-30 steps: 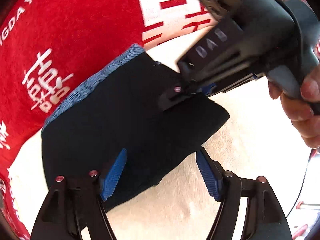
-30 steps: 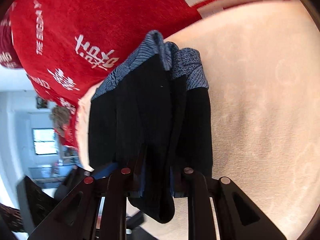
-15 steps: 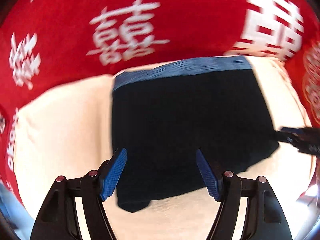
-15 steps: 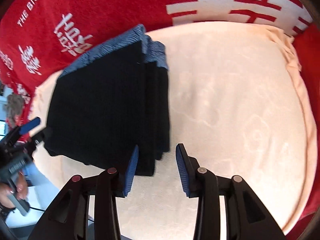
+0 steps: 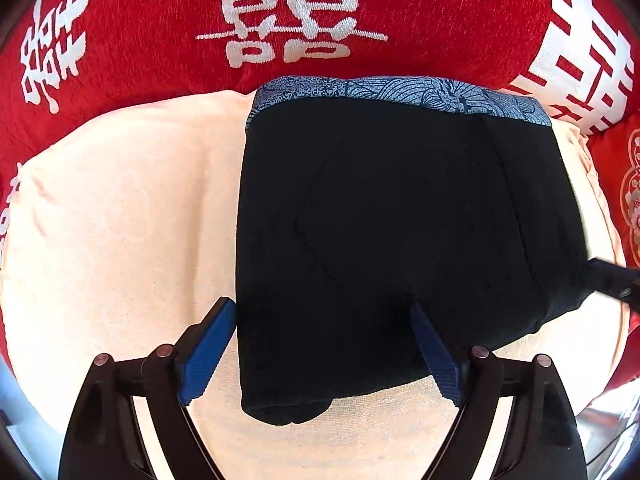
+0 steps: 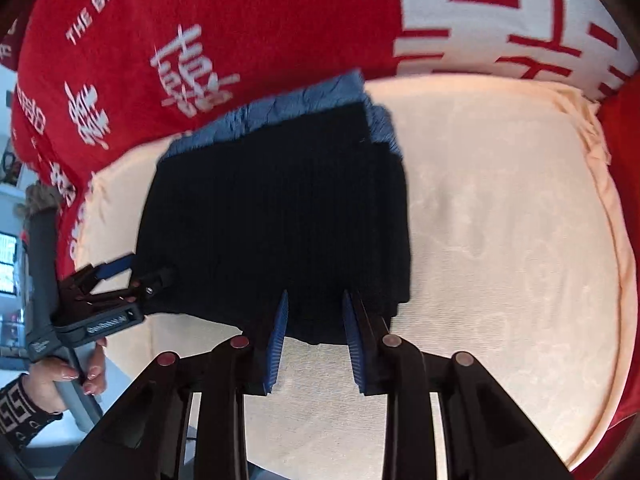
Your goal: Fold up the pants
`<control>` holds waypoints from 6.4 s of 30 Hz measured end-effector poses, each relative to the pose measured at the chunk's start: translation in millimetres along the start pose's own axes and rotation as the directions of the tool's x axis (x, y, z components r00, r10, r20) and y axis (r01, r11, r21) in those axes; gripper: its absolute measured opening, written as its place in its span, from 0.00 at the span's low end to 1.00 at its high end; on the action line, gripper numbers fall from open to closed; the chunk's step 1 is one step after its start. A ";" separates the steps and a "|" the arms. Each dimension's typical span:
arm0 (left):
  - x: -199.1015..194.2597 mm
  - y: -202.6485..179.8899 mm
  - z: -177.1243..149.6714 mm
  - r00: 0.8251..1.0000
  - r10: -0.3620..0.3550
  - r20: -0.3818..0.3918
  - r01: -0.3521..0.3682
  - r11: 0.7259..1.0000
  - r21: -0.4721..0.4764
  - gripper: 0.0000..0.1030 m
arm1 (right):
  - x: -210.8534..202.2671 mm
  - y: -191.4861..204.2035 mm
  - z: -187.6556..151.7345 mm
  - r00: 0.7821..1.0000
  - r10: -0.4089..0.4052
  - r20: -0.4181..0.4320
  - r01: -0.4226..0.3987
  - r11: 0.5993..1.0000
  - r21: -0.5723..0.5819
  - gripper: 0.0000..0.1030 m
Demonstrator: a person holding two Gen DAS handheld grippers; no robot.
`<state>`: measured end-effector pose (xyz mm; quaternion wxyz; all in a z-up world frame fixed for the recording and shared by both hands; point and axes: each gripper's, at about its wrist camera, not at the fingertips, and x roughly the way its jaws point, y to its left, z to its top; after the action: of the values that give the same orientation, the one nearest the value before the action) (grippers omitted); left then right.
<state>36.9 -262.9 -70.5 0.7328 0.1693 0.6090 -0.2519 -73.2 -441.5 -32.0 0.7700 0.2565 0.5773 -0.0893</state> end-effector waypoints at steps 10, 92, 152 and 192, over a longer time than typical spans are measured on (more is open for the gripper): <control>4.4 5.1 3.5 0.999 -0.040 -0.019 0.039 0.999 -0.024 0.88 | 8.9 -10.5 -11.6 0.999 0.018 -0.047 -0.016 0.999 0.048 0.31; -33.2 52.3 34.2 0.913 -0.409 -0.009 0.406 0.909 -0.100 0.56 | 32.3 -67.3 31.2 0.763 0.643 -0.067 -0.602 0.745 0.287 0.40; -113.0 34.7 -114.6 0.999 0.051 -0.010 -0.051 0.997 0.055 1.00 | -60.7 21.3 -148.1 0.985 -0.065 -0.157 0.109 0.951 0.289 0.89; -195.7 40.1 -124.2 0.994 0.108 -0.026 -0.109 0.994 -0.021 1.00 | -134.5 144.6 -112.6 0.960 -0.237 -0.147 0.250 0.965 0.077 0.95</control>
<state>-65.9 -129.4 93.6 0.7397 0.1968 0.6108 -0.2027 -148.1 -283.5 113.2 0.6988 0.2252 0.6509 -0.1931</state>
